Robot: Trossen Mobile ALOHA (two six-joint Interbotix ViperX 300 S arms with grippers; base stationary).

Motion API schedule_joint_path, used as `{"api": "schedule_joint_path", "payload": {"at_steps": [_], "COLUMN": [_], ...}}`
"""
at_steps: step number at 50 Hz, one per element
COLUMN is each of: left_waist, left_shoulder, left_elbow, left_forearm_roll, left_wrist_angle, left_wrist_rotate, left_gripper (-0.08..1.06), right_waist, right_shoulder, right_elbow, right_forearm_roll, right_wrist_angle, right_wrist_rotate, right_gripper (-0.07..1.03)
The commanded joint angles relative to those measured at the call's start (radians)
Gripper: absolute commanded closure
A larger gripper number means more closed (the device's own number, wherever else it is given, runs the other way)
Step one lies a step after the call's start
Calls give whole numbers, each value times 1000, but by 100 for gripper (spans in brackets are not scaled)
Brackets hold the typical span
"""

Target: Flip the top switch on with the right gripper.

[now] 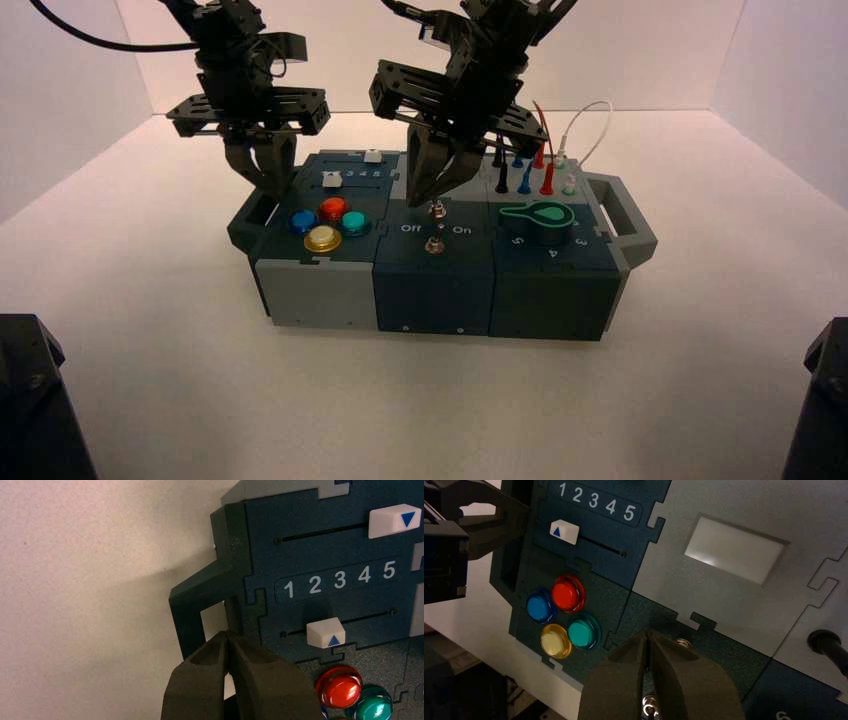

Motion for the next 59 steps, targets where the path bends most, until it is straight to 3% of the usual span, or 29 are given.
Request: {"api": "schedule_joint_path", "payload": {"at_steps": [1,19,34,48,59], "left_waist": [8,8,6,8,8], "left_shoulder": [67,69,67,51,48], "left_elbow": [18,18,21,28,31], "left_forearm_roll": [8,8,9,9,9], "left_wrist_angle": [-12,-12,-14,-37,-43], "left_wrist_rotate": [14,15,14,17,15], "left_gripper": [101,101,101,101,101], "right_waist": [-51,-71,-66,-64,-69], "right_shoulder": [-9,-14,-51,-141,-133], "right_elbow": [8,17,-20,-28,-32], "right_forearm_roll": [-37,-58,-63,-63,-74], "right_wrist_angle": [0,12,25,106,137], "right_wrist_rotate": [9,11,3,6,8], "right_gripper": [98,98,98,98,98]}}
